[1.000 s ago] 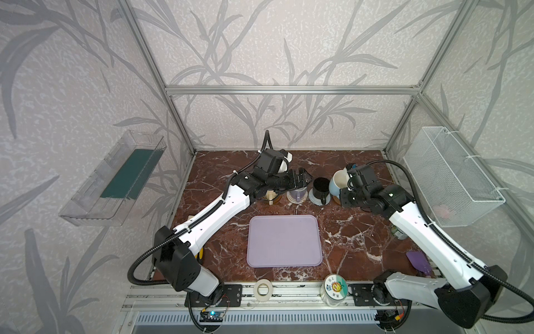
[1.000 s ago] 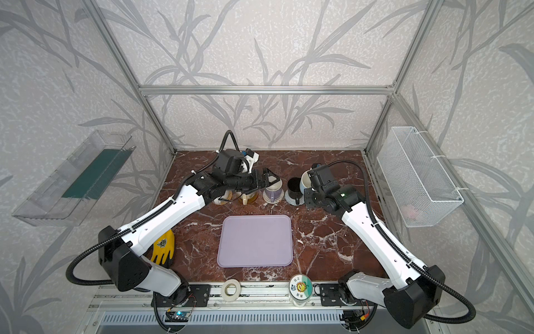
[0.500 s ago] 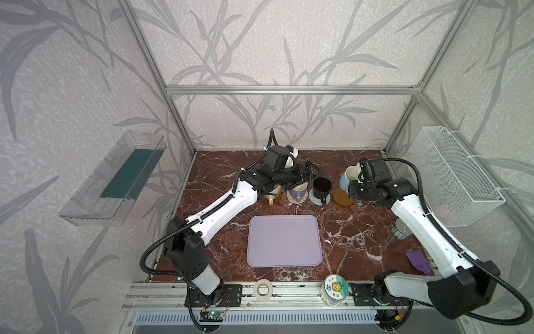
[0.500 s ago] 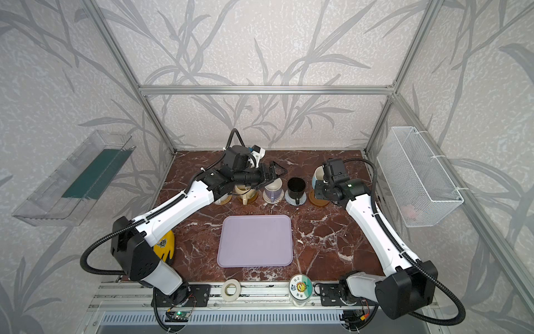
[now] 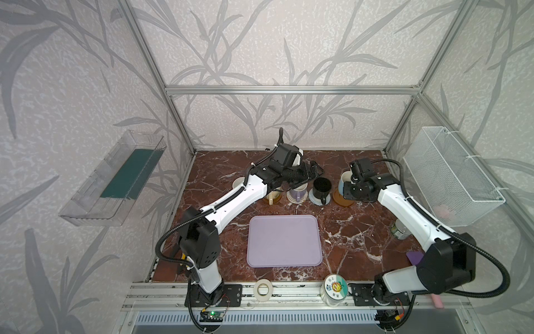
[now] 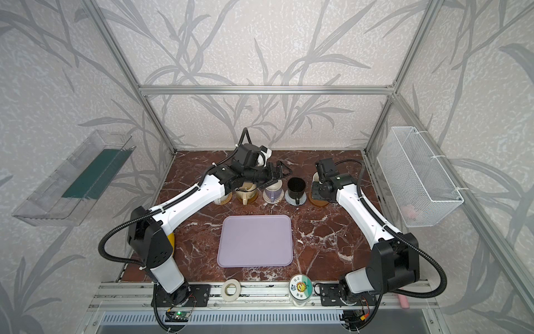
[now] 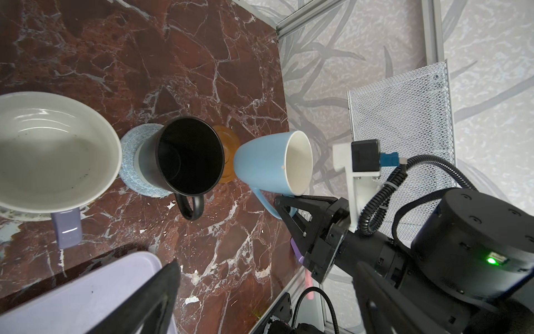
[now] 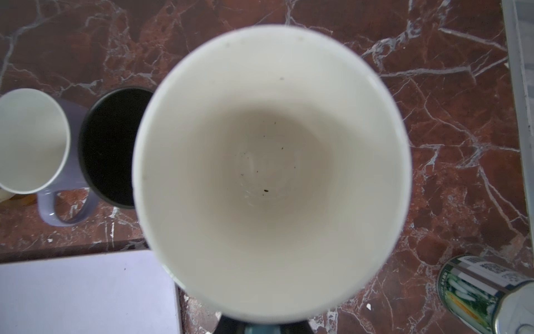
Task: Place cups on coasters
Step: Place the cup on the coaster.
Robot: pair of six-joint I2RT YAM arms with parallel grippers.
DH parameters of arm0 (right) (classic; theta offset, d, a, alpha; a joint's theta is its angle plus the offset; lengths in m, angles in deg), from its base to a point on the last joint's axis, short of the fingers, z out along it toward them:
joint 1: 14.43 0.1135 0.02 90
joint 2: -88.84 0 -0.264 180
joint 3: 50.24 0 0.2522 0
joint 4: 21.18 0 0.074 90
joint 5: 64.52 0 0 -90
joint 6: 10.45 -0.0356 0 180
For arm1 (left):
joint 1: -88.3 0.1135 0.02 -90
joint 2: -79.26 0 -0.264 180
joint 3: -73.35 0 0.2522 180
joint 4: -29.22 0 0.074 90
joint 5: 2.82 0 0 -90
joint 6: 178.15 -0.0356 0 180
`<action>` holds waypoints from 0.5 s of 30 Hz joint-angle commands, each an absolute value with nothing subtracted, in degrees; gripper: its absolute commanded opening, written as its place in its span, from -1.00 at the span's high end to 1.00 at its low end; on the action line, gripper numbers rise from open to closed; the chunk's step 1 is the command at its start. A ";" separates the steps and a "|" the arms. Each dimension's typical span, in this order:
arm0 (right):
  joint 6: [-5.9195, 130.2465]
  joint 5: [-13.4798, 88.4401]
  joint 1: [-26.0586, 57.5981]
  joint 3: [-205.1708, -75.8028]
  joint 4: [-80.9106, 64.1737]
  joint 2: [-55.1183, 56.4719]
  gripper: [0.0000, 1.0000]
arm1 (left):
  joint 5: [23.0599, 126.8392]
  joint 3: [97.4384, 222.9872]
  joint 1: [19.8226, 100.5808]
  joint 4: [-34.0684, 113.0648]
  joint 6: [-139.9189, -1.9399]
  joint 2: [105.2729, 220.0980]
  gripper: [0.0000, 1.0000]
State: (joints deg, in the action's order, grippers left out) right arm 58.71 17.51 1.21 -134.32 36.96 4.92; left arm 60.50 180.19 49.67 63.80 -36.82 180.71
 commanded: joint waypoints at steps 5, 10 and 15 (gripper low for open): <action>60.09 14.23 0.69 -135.81 32.23 1.96 1.00 | 59.67 184.15 49.09 66.86 -38.76 183.69 -0.92; 60.50 14.03 0.53 -136.20 31.92 -0.56 1.00 | 59.45 183.66 48.71 66.12 -38.47 184.77 -0.91; 60.51 13.46 0.34 -136.07 31.00 -2.36 1.00 | 59.14 183.49 48.66 65.67 -38.16 185.37 -0.91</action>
State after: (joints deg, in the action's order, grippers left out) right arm 59.84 15.46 0.79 -134.32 34.36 -2.33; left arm 59.80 182.35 48.97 65.66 -38.02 184.77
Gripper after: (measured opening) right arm 0.150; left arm 0.957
